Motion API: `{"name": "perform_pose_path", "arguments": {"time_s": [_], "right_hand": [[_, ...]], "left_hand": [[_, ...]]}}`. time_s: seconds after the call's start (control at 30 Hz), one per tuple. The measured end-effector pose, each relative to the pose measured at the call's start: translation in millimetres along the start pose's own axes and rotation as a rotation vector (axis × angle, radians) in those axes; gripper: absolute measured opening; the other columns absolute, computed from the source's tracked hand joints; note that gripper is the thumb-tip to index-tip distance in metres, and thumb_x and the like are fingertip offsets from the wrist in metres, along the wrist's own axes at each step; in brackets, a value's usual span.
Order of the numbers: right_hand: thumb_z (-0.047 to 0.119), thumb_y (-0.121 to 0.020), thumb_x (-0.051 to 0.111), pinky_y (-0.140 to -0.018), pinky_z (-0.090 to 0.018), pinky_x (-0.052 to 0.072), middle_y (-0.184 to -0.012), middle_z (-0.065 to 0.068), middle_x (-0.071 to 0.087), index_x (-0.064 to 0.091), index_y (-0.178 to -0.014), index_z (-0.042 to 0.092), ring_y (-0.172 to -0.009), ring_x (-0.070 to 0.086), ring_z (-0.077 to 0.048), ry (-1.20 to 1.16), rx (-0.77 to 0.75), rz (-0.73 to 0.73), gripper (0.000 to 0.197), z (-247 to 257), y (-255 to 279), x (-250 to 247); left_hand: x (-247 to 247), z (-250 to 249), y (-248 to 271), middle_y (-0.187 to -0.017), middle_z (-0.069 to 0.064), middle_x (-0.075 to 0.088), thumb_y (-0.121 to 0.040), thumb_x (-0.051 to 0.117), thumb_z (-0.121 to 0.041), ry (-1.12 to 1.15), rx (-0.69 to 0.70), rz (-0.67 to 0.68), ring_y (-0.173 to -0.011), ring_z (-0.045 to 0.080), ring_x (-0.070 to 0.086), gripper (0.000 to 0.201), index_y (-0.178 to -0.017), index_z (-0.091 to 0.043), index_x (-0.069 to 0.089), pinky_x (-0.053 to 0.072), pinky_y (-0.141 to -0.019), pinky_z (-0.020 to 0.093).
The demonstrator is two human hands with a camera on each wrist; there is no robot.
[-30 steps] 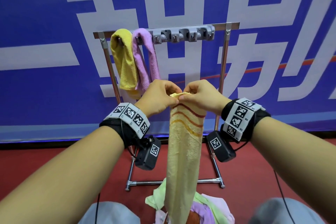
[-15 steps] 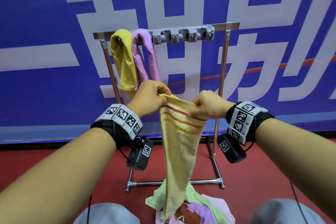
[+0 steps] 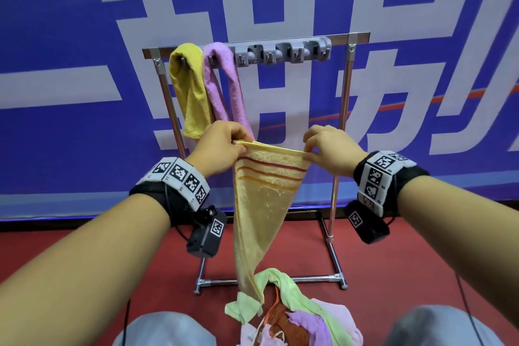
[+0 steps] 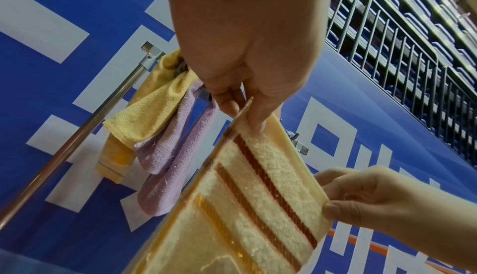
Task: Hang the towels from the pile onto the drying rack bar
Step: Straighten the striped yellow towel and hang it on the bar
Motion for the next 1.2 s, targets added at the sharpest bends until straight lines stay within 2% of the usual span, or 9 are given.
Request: {"name": "perform_pose_path", "arguments": {"time_s": [0.17,0.27,0.37,0.43,0.5,0.57,0.73,0.93,1.2], "right_hand": [[0.017,-0.083,0.068,-0.061,-0.024,0.053,-0.075,0.002,0.071,0.076,-0.080,0.012,-0.071,0.066,-0.014,-0.181,0.043,-0.003,0.010,5.3,1.9,-2.3],[0.012,-0.080,0.071,-0.059,-0.021,0.052,-0.071,0.002,0.069,0.075,-0.077,0.010,-0.067,0.064,-0.011,-0.228,0.042,-0.036,0.006,4.7,2.8,-4.1],[0.006,-0.081,0.069,-0.058,-0.013,0.041,-0.075,0.004,0.066,0.075,-0.081,0.011,-0.071,0.061,-0.012,-0.224,0.006,-0.057,0.007,4.5,1.7,-4.3],[0.005,-0.085,0.067,-0.064,-0.014,0.041,-0.083,0.006,0.061,0.077,-0.092,0.011,-0.077,0.057,-0.012,-0.213,-0.042,-0.050,0.014,7.8,2.0,-4.0],[0.007,-0.088,0.065,-0.072,-0.026,0.049,-0.089,0.005,0.058,0.077,-0.100,0.013,-0.083,0.056,-0.016,-0.181,-0.096,-0.009,0.017,12.8,2.5,-1.8],[0.008,-0.090,0.063,-0.074,-0.033,0.049,-0.091,0.001,0.057,0.076,-0.097,0.012,-0.084,0.056,-0.020,-0.138,-0.133,0.042,0.016,16.2,2.3,2.5],[0.011,-0.090,0.060,-0.067,-0.028,0.042,-0.089,-0.001,0.059,0.073,-0.089,0.005,-0.081,0.056,-0.020,-0.066,-0.146,0.047,0.014,12.9,-1.3,7.1],[0.018,-0.087,0.071,-0.072,-0.031,0.051,-0.086,0.003,0.069,0.075,-0.087,0.015,-0.078,0.061,-0.012,-0.216,-0.040,-0.033,0.005,-6.6,-4.8,-2.5],[0.031,-0.086,0.073,-0.069,-0.024,0.054,-0.083,0.003,0.072,0.076,-0.090,0.013,-0.077,0.066,-0.009,-0.395,0.064,-0.085,0.018,-8.1,-2.6,-12.6]], "left_hand": [[-3.1,3.2,-2.8,-0.082,-0.010,0.069,-0.083,0.074,-0.005,0.022,-0.025,-0.020,-0.081,0.006,0.063,0.020,-0.088,-0.024,0.076,0.055,-0.078,0.029],[-3.1,6.9,-1.8,-0.082,-0.008,0.070,-0.082,0.075,-0.005,0.027,-0.032,-0.015,-0.083,0.009,0.064,0.020,-0.087,-0.024,0.075,0.056,-0.080,0.031],[-0.4,10.5,0.5,-0.082,-0.008,0.069,-0.082,0.075,-0.005,0.020,-0.046,-0.012,-0.085,0.010,0.064,0.020,-0.088,-0.024,0.075,0.056,-0.082,0.033],[1.3,12.0,0.7,-0.082,-0.009,0.070,-0.082,0.075,-0.006,0.029,-0.052,-0.011,-0.085,0.010,0.065,0.020,-0.088,-0.025,0.075,0.057,-0.083,0.035],[2.6,11.1,1.1,-0.083,-0.009,0.070,-0.083,0.074,-0.006,0.024,-0.045,-0.007,-0.086,0.010,0.065,0.019,-0.089,-0.024,0.075,0.057,-0.084,0.036],[4.0,10.7,1.2,-0.083,-0.010,0.069,-0.084,0.073,-0.006,0.020,-0.038,-0.003,-0.086,0.010,0.064,0.019,-0.089,-0.023,0.075,0.056,-0.085,0.036],[5.4,12.8,1.3,-0.080,-0.007,0.070,-0.082,0.072,-0.004,-0.007,-0.026,-0.006,-0.086,0.015,0.064,0.018,-0.083,-0.021,0.075,0.054,-0.088,0.038],[1.2,20.3,0.7,-0.077,-0.002,0.072,-0.078,0.078,-0.004,0.058,-0.039,-0.001,-0.080,0.017,0.069,0.016,-0.083,-0.019,0.076,0.058,-0.081,0.037],[-3.5,21.0,1.4,-0.078,0.000,0.073,-0.084,0.074,-0.005,0.223,-0.066,0.027,-0.074,0.009,0.067,0.013,-0.084,-0.018,0.076,0.054,-0.072,0.022]]}}
Point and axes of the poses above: each hand's wrist, its own y-axis away from the middle knuckle, its own x-axis out of the palm, z = x × y, the point moved 6 cm from there along -y, towards the middle knuckle
